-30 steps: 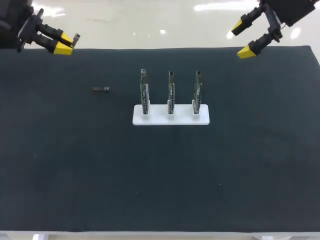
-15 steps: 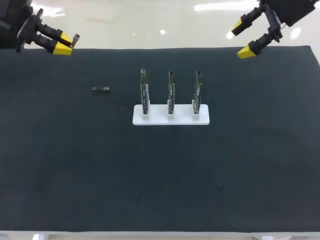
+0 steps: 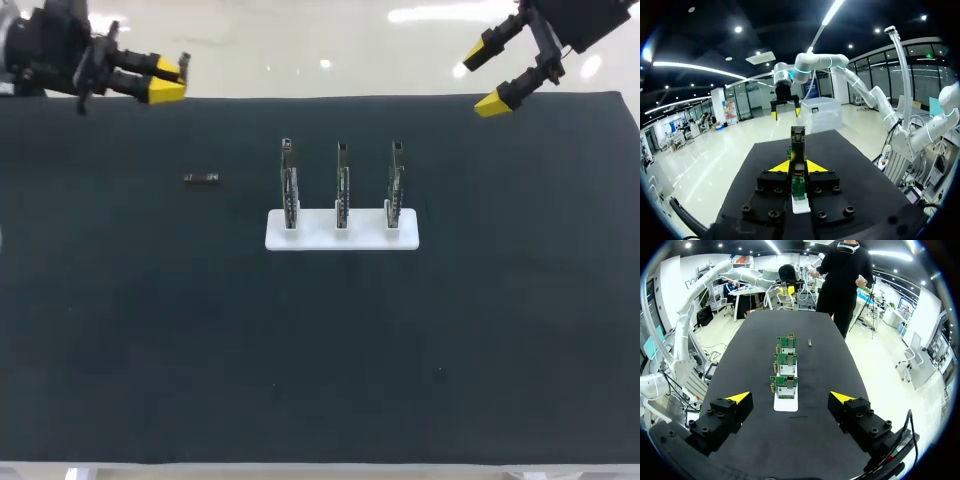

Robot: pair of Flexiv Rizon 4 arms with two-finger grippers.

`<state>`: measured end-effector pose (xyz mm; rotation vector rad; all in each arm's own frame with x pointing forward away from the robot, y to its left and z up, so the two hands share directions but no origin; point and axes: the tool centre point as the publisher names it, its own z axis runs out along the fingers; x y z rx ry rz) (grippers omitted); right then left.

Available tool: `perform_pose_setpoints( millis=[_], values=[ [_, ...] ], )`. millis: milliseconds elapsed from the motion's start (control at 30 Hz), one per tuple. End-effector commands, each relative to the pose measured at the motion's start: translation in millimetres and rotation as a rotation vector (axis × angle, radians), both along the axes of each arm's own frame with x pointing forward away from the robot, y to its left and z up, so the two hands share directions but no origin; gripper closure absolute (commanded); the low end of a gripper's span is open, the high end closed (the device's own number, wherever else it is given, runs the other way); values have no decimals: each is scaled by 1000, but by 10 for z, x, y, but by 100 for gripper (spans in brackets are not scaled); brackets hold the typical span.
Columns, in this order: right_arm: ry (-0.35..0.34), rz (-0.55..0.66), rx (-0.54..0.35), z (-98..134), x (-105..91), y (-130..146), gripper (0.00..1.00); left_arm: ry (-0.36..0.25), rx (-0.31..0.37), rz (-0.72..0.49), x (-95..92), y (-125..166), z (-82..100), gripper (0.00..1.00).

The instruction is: Pick up the optical module with the left hand, and insert it into the network port with the right hand.

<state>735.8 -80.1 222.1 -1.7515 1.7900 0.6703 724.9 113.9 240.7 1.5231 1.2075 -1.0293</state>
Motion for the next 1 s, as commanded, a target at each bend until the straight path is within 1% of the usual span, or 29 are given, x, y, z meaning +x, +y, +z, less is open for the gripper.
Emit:
perform_pose_setpoints(
  millis=[33, 167, 233, 400, 433, 700, 1000],
  values=[
    [-2, 0, 1, -4, -6, 1, 0, 24, -57, 6, -8, -233, -60, 100],
    [-2, 0, 1, -4, -6, 1, 0, 18, -99, -5, -25, -385, -55, 100],
    [-2, 0, 1, -4, -6, 1, 0, 24, -109, -8, -25, -469, -70, 100],
    [-2, 0, 1, -4, -6, 1, 0, 39, -161, -12, -5, -650, -86, 100],
    [-2, 0, 1, -4, -6, 1, 0, 50, -165, -11, -2, -682, -91, 100],
    [-2, 0, 1, -4, -6, 1, 0, 64, -175, -10, -2, -950, -168, 100],
    [-2, 0, 1, -4, -6, 1, 0, 63, -187, -1, -36, -1271, -287, 100]
  ],
)
